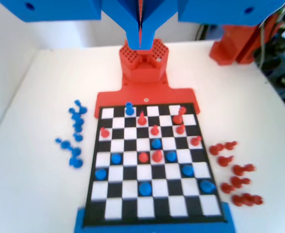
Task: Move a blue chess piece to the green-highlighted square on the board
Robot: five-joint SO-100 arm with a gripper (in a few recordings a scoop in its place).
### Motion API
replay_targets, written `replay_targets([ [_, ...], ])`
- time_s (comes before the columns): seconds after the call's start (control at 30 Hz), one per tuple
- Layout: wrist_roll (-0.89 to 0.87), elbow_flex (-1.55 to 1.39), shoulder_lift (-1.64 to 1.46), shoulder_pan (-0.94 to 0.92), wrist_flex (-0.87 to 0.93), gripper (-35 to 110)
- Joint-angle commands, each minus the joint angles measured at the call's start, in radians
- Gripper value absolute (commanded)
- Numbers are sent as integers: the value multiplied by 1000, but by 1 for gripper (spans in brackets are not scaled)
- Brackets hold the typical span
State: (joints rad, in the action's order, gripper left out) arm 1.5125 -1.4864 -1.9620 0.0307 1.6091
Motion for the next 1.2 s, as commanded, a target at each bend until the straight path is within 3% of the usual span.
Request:
replay_targets([
  [0.0, 60, -52, -267, 17, 69, 1],
  [0.33, 190, -256, -597, 15, 152, 1],
  [0.77, 255, -670, -959, -17, 9, 1],
  [1.17, 245, -693, -1089, -35, -37, 1],
])
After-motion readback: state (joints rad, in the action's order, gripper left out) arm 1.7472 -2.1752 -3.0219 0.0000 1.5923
